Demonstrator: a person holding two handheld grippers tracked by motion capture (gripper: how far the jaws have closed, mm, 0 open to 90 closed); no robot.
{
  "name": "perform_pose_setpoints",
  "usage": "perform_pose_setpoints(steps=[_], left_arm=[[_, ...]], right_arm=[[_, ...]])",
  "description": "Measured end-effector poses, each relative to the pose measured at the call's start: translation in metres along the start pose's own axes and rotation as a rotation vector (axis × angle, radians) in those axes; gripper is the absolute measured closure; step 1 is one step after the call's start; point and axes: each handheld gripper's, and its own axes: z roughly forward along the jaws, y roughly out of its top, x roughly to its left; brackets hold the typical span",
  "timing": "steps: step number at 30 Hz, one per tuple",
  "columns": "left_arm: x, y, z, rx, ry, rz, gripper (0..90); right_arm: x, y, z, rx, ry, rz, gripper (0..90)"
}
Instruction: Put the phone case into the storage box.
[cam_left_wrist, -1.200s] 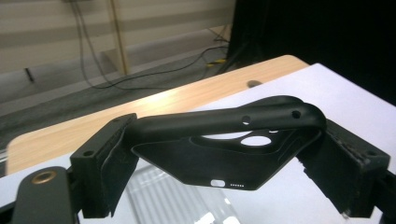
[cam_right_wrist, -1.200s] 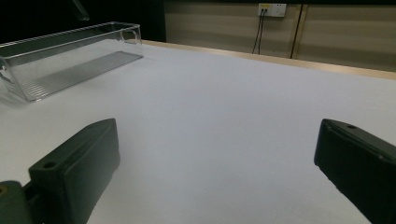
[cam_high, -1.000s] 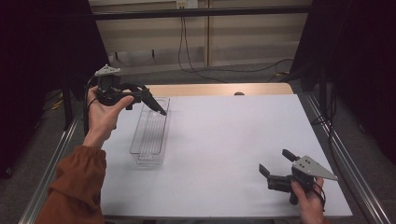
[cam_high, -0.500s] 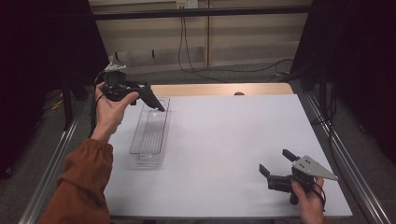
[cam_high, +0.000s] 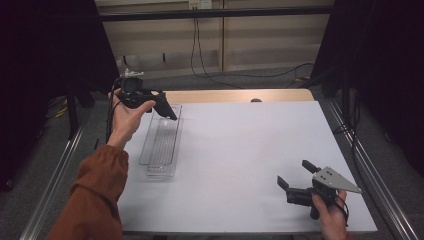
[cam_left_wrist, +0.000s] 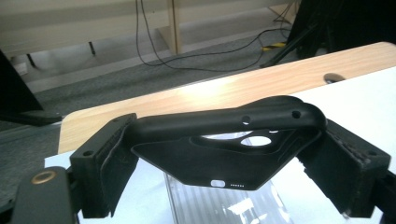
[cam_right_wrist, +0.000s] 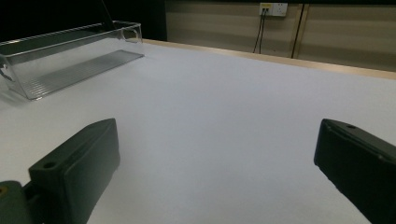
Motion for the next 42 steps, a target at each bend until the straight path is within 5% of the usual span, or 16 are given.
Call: perform_pose_setpoints(steps=[15,30,42], left_arm=[[0.007,-0.007,0.029,0.023,0.028,-0.032,14.6],[-0.002,-0.011,0.045,0.027,0.059,-0.020,14.4],[-0.004,-0.013,0.053,0.029,0.112,-0.073,14.1]], right_arm=[[0.000,-0.001,0.000,0.006,0.009,0.002,0.0],[0.000,-0.002,0.001,0.016,0.014,0.003,0.0],[0.000,-0.002,0.001,0.020,0.016,0.000,0.0]])
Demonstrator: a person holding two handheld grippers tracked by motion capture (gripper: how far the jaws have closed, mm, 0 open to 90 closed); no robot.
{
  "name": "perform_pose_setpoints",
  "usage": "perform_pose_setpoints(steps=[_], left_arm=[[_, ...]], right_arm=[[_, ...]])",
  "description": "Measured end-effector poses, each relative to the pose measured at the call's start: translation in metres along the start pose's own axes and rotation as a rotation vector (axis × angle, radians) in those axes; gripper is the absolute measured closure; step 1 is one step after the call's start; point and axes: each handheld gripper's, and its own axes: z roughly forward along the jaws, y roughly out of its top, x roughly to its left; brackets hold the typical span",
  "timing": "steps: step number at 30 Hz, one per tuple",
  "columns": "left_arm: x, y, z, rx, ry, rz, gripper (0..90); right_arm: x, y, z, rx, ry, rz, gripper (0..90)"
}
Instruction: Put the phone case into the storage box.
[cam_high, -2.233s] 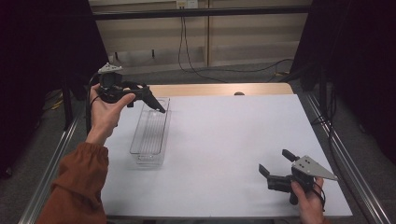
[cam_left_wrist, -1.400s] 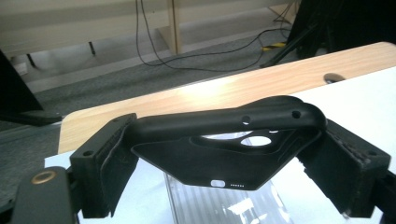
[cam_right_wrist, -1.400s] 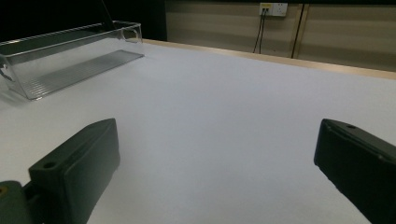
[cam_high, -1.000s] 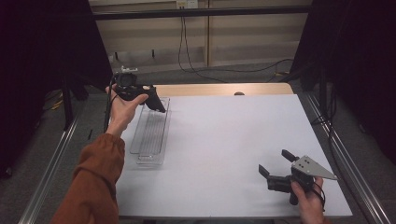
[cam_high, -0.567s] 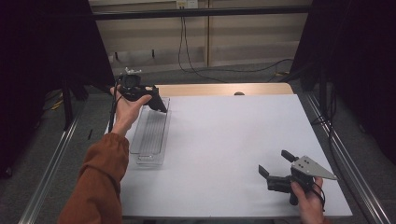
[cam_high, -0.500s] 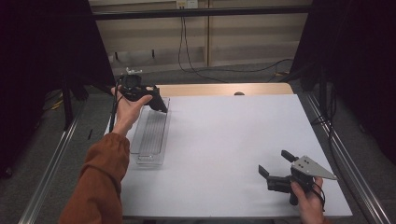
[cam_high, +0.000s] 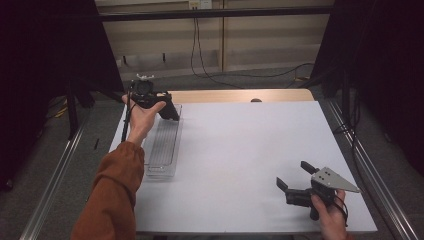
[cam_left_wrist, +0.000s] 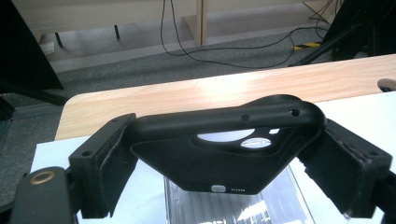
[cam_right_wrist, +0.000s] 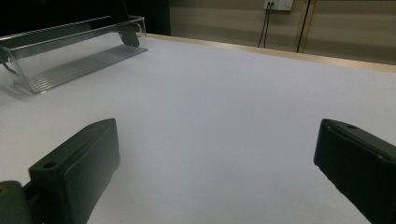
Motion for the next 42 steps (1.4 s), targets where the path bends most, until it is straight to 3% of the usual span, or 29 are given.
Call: perform_pose_setpoints(steps=[6,11,23,31,42], left_arm=[[-0.001,0.001,0.004,-0.011,0.006,-0.004,13.4],[-0.002,0.008,0.007,0.021,0.004,0.012,12.6],[-0.002,0.016,0.016,0.033,0.011,0.021,11.8],[-0.006,0.018,0.022,0.016,0.015,0.026,11.9],[-0.013,0.019,0.027,-0.005,-0.014,0.036,12.8]], right_arm=[[0.000,0.000,0.000,0.001,0.001,0.001,0.0],[0.000,0.000,0.000,0.001,0.005,-0.001,0.0],[0.000,0.000,0.000,0.000,0.011,0.005,0.0],[0.000,-0.001,0.000,0.002,0.012,0.008,0.0],[0.001,-0.001,0.001,0.006,0.016,0.007,0.0]])
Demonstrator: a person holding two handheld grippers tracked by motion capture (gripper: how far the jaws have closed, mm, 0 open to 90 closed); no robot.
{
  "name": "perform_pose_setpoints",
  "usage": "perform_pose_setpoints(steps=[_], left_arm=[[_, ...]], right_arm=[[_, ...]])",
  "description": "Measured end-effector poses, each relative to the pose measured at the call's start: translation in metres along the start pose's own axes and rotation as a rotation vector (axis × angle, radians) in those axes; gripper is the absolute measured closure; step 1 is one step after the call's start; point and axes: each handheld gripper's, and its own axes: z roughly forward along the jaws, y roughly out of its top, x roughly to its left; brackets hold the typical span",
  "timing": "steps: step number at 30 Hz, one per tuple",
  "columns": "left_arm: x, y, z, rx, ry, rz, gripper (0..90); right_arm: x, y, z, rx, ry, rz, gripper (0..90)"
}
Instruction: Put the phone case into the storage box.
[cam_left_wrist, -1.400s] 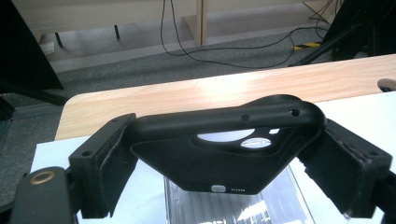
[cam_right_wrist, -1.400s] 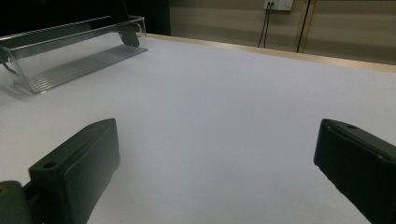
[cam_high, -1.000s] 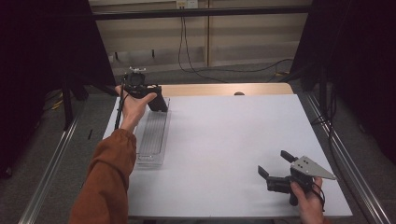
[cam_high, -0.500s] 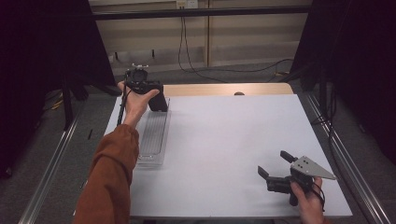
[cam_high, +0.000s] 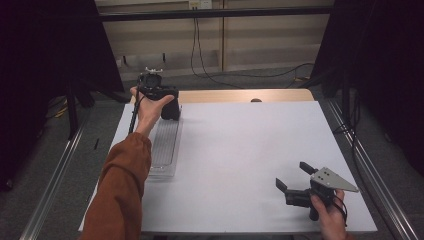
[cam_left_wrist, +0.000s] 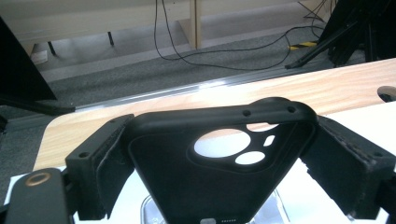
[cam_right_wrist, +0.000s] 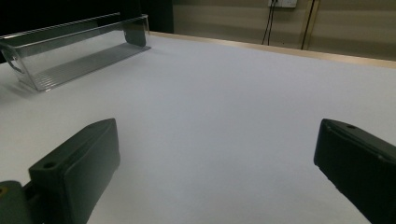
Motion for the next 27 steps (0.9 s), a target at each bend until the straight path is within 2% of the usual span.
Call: perform_pose_setpoints(steps=[10,19,24,27], left_arm=[[0.0014,-0.0002,0.0057,-0.021,-0.005,0.001,14.0],[0.0034,0.0002,0.0061,-0.042,-0.042,0.007,8.5],[0.0053,-0.0001,0.0064,-0.072,-0.034,0.019,4.8],[0.0070,-0.0001,0.0062,-0.075,-0.045,0.016,4.4]], right_arm=[[-0.0009,-0.0004,-0.0006,0.000,0.002,0.001,0.0],[-0.0009,-0.0005,-0.0006,0.002,0.003,0.000,0.0],[-0.0005,-0.0005,-0.0006,0.003,0.003,0.002,0.0],[-0.0009,-0.0005,-0.0007,0.001,0.003,0.000,0.0]])
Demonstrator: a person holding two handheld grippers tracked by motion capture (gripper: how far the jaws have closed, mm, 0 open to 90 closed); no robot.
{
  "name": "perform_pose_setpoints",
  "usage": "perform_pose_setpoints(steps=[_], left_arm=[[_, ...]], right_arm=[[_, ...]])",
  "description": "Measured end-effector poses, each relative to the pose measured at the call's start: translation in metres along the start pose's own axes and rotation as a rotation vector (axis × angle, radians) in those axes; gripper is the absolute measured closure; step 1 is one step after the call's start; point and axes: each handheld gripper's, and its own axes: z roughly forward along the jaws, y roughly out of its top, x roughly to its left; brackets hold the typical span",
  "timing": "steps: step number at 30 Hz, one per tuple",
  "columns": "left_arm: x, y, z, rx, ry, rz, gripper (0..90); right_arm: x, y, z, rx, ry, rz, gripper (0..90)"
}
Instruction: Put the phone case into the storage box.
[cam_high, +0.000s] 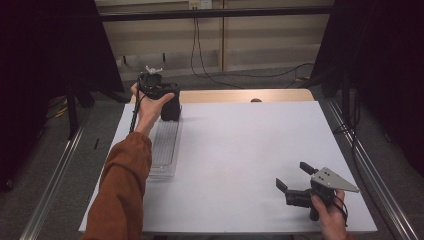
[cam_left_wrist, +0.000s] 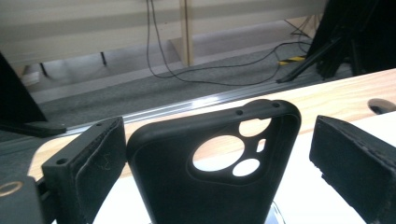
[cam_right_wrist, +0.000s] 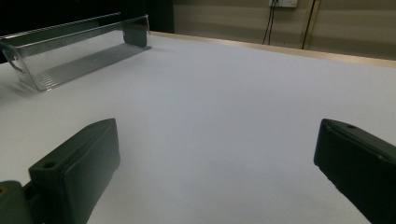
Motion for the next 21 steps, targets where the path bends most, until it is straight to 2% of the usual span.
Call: perform_pose_setpoints(steps=[3,5,9,11,14,21], left_arm=[[0.002,0.000,-0.001,-0.018,0.002,-0.015,4.4],[0.003,0.000,0.000,-0.028,0.015,-0.008,4.4],[0.006,0.001,-0.002,-0.061,0.012,0.002,3.9],[0.008,0.002,-0.003,-0.089,-0.008,-0.021,3.6],[0.010,0.003,-0.005,-0.119,-0.009,-0.016,3.6],[0.012,0.005,-0.009,-0.144,-0.038,-0.021,3.6]], right_arm=[[0.000,0.000,0.000,-0.001,-0.001,0.001,0.0],[0.000,0.000,0.000,0.001,0.000,-0.004,0.0],[0.000,0.000,0.000,0.000,0.002,-0.005,0.0],[0.000,0.000,0.000,0.000,-0.001,-0.001,0.0],[0.000,0.000,0.000,0.000,-0.001,-0.001,0.0],[0.000,0.000,0.000,-0.003,-0.006,-0.004,0.0]])
